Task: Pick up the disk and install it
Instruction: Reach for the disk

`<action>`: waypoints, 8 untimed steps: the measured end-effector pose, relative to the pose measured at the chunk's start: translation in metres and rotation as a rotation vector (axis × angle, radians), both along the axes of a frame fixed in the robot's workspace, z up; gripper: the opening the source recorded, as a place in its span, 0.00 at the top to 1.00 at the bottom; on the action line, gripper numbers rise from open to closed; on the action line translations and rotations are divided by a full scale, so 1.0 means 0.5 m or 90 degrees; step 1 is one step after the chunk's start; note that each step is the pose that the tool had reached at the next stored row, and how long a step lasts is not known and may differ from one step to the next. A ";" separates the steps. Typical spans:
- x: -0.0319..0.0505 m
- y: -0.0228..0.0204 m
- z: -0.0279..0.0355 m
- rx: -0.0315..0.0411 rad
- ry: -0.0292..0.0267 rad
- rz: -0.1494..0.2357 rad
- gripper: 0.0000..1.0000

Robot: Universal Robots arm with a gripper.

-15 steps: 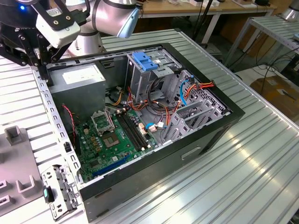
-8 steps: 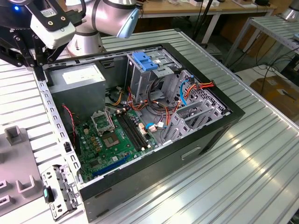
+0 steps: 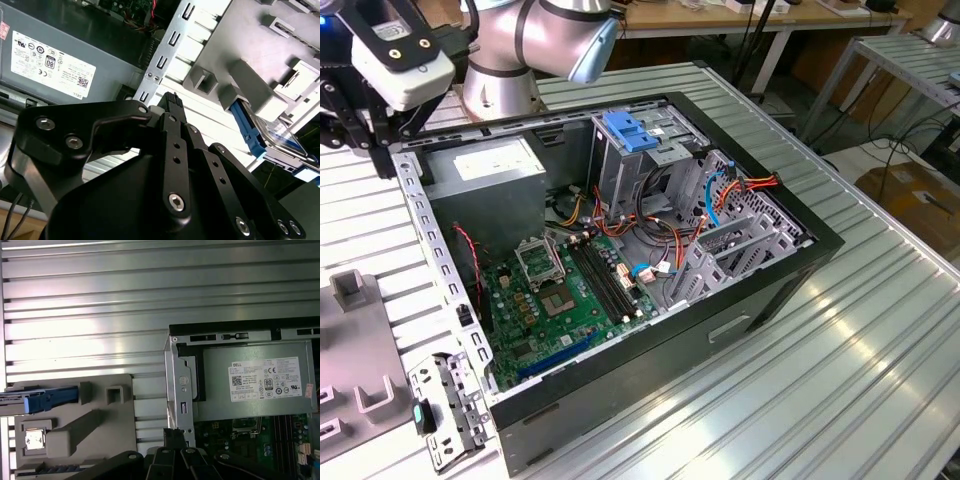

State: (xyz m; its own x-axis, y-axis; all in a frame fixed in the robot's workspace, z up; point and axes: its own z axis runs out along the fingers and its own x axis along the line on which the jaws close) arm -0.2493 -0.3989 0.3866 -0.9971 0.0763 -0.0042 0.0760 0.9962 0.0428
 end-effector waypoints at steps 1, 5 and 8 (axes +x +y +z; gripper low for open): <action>-0.006 0.0006 0.000 0.0000 0.0000 0.000 0.89; -0.022 0.0018 -0.001 0.0000 0.0003 0.000 0.89; -0.034 0.0023 -0.001 0.0000 0.0010 0.000 0.89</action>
State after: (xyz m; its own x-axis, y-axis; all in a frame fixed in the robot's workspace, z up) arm -0.2665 -0.3977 0.3862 -0.9971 0.0766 -0.0026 0.0764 0.9962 0.0427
